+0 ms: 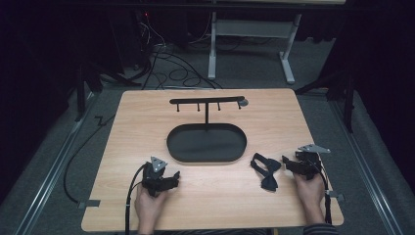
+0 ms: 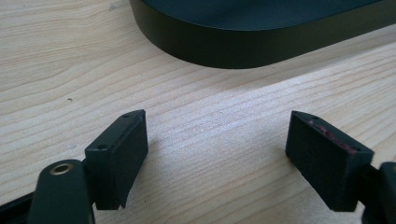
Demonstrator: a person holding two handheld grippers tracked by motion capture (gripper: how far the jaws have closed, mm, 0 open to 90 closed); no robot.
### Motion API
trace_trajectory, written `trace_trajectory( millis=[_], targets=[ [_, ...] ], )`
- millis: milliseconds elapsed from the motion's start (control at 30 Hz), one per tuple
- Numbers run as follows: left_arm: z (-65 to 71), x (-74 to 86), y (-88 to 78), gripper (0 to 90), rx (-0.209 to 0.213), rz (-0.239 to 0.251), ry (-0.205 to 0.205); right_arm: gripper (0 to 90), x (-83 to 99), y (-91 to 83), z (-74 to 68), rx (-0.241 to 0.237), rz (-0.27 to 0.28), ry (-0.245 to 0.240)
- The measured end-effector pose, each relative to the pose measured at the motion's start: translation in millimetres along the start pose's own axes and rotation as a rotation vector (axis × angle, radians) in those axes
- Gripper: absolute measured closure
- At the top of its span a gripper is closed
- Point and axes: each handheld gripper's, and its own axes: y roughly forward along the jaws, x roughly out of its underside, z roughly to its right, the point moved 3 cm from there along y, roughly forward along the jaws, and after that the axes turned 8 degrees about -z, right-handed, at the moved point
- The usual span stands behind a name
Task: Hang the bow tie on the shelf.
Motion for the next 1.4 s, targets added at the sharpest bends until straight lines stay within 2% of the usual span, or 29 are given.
trace_trajectory(
  millis=[600, 967, 1133, 1200, 1233, 1267, 1367, 1400],
  targets=[
    [0.0, 0.0, 0.0, 21.3, 0.000, 0.000, 0.000, 38.8, 0.2, -0.1, -1.2, -0.006, -0.004, -0.005],
    [0.0, -0.1, 0.0, 21.3, 0.000, -0.001, 0.000, 42.2, -0.7, 0.5, -1.1, -0.009, 0.004, -0.005],
    [0.0, -0.1, 0.0, 21.3, 0.000, -0.001, 0.000, 46.4, -4.5, 0.9, -5.2, -0.006, 0.010, -0.052],
    [0.0, -0.1, -0.1, 21.3, 0.000, -0.001, 0.000, 49.4, -6.8, -1.8, -8.2, -0.035, 0.011, -0.050],
    [0.0, -0.1, -0.1, 21.3, 0.000, -0.001, 0.000, 49.4, -6.8, -1.8, -8.2, -0.035, 0.011, -0.050],
    [0.1, -0.1, 0.1, 21.3, 0.001, 0.001, -0.002, 50.8, -8.5, -4.8, -10.5, -0.056, 0.026, -0.047],
    [0.0, -0.1, 0.0, 21.3, 0.000, 0.001, -0.001, 51.1, -9.5, -6.6, -12.1, -0.075, 0.029, -0.045],
    [0.0, -0.1, 0.0, 21.3, 0.000, 0.000, -0.001, 52.7, -9.6, -7.8, -13.2, -0.096, 0.032, -0.042]
  ],
)
